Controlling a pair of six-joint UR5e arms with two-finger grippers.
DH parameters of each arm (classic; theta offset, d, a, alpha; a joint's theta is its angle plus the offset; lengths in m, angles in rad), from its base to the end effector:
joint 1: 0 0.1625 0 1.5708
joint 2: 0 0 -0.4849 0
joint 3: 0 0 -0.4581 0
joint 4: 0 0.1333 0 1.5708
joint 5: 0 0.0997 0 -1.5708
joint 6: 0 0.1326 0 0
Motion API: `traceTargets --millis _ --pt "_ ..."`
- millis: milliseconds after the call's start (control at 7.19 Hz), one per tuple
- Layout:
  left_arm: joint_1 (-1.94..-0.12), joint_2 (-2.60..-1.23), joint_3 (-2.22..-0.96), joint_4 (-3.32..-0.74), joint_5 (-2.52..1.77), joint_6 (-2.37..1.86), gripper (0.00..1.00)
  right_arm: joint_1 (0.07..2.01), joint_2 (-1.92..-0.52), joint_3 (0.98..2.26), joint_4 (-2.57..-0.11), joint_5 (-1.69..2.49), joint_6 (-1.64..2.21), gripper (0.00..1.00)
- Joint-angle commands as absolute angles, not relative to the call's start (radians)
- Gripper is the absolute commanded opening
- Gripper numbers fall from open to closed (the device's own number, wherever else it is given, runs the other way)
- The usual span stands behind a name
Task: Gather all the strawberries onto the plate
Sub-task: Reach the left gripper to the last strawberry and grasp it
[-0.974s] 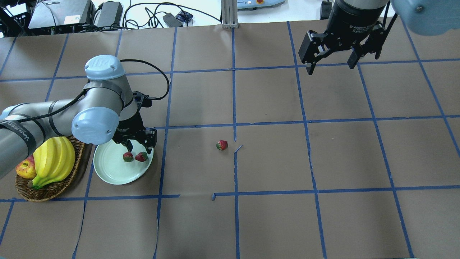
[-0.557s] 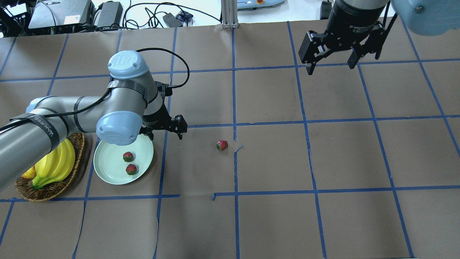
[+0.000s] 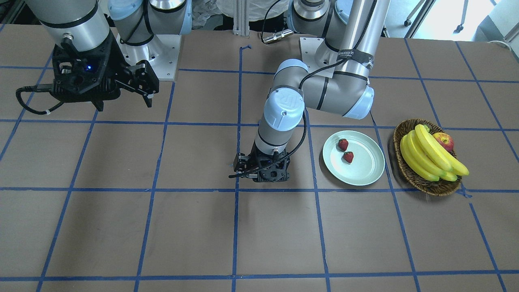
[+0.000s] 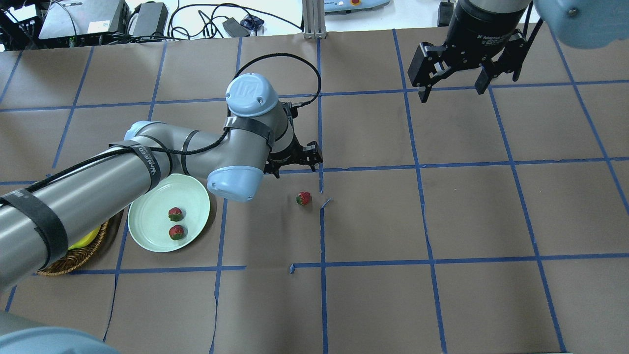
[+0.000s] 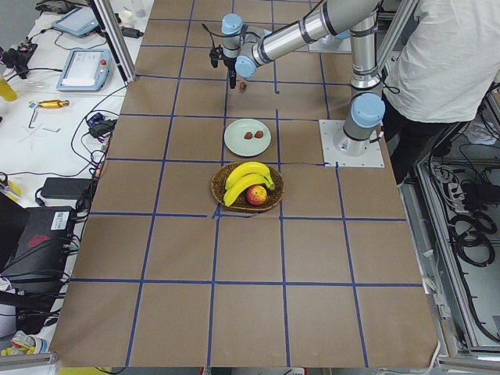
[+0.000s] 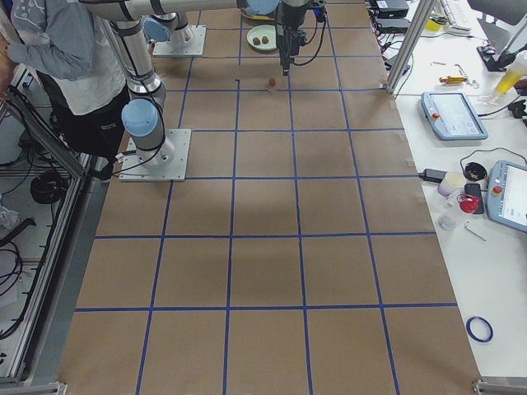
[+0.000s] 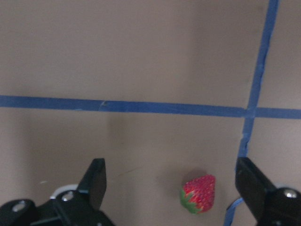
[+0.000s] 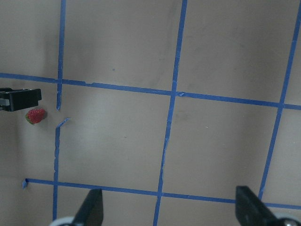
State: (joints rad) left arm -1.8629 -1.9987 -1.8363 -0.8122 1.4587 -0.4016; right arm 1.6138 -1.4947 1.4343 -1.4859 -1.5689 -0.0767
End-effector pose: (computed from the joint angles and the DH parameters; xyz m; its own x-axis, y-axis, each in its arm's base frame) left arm -0.3324 -0.5909 0.1859 -0.9863 -0.1037 0.1282 -0.1067 0.9942 -0.0163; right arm 0.1588 -0.5843 0.5386 -0.9928 -0.1193 -0.0038 -0.1194 0.9925 0.0243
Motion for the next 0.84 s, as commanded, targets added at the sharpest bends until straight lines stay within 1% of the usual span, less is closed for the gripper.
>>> traceTargets --millis 0,278,418,557,696 --pt "-1.888 -2.046 -1.841 -0.816 1.466 -0.414 0.86 1.612 -1.494 1.434 -1.486 -1.569 -0.077 1.0" --pt "-1.893 -2.045 -1.873 -0.819 1.466 -0.413 0.68 1.612 -1.486 1.434 -1.486 -1.569 -0.077 1.0" --pt "-1.893 -2.039 -1.873 -0.819 1.466 -0.405 0.36 1.612 -1.486 1.434 -1.486 -1.569 -0.077 1.0" --pt "-1.893 -2.033 -1.873 -0.834 1.47 -0.403 0.13 1.612 -1.486 1.434 -1.486 -1.569 -0.077 1.0" --pt "-1.893 -2.02 -1.871 -0.869 1.471 -0.402 0.0 1.612 -1.486 1.434 -1.486 -1.569 -0.077 1.0"
